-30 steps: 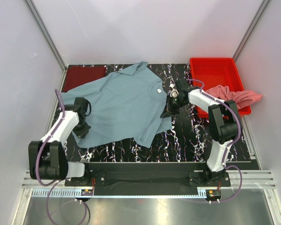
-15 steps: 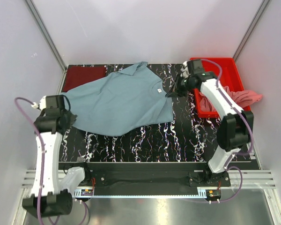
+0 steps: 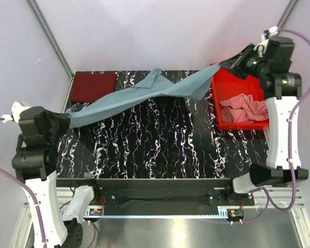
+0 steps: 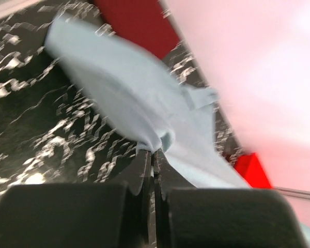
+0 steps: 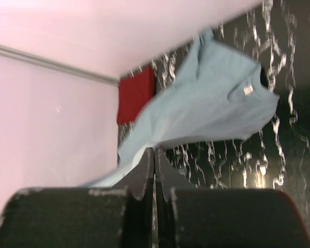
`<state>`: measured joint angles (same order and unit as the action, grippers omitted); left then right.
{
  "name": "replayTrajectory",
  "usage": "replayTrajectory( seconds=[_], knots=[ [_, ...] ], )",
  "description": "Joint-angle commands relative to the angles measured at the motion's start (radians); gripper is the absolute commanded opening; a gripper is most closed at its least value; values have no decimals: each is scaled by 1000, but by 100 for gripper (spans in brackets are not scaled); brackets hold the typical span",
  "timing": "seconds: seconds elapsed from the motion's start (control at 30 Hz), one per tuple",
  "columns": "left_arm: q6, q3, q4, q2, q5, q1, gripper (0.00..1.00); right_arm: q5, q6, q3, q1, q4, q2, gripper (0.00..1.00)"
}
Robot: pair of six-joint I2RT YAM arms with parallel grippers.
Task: Fold and stack the t-shirts
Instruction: Flatten the tshirt out
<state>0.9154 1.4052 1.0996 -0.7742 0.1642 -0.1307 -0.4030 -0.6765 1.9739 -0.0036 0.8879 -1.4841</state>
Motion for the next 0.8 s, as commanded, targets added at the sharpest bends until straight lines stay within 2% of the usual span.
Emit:
replayTrajectory(
  seconds=[0.0, 0.17, 0.47, 0.63, 0.77],
  knots=[
    [5, 182, -49, -26, -11, -6, 0, 79, -26, 144, -36, -26, 76, 0],
    [-144, 435, -136, -73, -32, -6, 0, 164, 17, 392, -38, -99, 123, 0],
    [-239, 688, -170, -36, -35, -6, 0, 357, 186, 492, -38, -361, 344, 0],
    [-277, 718, -172, 18, 23, -1, 0, 377, 189, 485, -38, -409, 401, 0],
    [-283, 580, -219, 78, 93, 11, 0, 348, 149, 321, -38, -496, 444, 0]
  ],
)
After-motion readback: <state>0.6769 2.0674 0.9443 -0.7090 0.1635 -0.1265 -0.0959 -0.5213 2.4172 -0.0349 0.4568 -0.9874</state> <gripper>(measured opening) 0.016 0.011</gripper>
